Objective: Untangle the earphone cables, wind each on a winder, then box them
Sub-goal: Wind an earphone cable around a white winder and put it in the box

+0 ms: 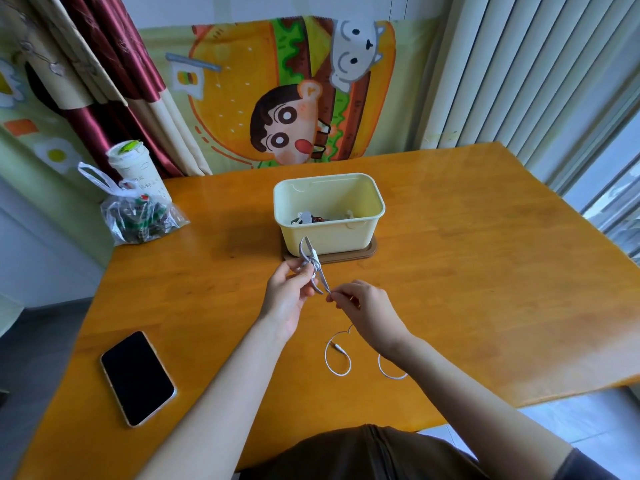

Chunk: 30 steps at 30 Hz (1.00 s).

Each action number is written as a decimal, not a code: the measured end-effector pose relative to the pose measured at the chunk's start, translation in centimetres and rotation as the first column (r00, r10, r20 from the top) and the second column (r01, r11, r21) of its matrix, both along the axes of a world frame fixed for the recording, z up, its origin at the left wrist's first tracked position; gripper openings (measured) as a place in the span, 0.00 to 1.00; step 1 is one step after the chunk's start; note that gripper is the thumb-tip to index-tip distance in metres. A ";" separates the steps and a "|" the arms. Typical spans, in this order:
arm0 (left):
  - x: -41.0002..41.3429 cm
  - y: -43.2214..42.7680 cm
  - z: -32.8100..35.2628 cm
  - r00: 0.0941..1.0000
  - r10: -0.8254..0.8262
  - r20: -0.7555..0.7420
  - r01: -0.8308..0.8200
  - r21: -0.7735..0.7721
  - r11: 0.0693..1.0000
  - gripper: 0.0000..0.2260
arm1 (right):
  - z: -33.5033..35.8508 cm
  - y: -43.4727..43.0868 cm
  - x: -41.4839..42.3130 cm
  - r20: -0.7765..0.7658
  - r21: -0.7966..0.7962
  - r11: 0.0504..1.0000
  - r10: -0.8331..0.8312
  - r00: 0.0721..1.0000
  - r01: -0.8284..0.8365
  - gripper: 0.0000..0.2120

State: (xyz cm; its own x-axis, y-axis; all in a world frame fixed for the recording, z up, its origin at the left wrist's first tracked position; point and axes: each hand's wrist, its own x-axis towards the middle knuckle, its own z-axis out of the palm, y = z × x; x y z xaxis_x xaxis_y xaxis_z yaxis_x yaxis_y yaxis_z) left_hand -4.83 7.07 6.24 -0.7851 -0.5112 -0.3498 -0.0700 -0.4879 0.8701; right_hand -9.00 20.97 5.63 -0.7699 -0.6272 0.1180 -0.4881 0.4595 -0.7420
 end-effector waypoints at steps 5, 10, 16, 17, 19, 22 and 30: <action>0.1 0.1 -0.6 1.000 -0.006 0.010 0.007 -0.117 0.993 0.04 | 0.8 -0.5 0.4 -0.016 -0.017 1.000 0.012 1.000 -0.013 0.09; 0.4 -0.7 -1.5 0.987 -0.070 0.142 0.144 -0.621 0.770 0.09 | 1.4 -0.4 -0.5 -0.037 0.004 1.000 0.029 0.999 -0.029 0.08; 0.4 -1.0 -1.7 0.946 -0.173 0.276 0.323 -0.734 0.597 0.05 | 1.9 0.1 -3.2 -0.228 0.188 0.982 0.014 0.974 0.030 0.08; 0.5 -0.9 -1.6 0.930 -0.201 0.307 0.366 -0.731 0.577 0.05 | 2.0 0.2 -3.4 -0.283 0.231 0.971 0.010 0.959 0.058 0.09; 0.7 -0.7 -1.3 0.898 -0.265 0.352 0.440 -0.691 0.573 0.05 | 2.2 0.5 -3.9 -0.352 0.281 0.955 0.007 0.936 0.098 0.09; 1.1 -0.5 -0.8 0.861 -0.394 0.322 0.509 -0.550 0.662 0.07 | 2.0 0.9 -4.4 -0.360 0.275 0.956 0.001 0.933 0.105 0.08; 1.0 0.4 0.4 0.925 -0.378 -0.048 0.377 -0.019 0.926 0.08 | 1.1 0.7 -3.2 0.068 0.069 0.996 -0.066 0.996 0.061 0.08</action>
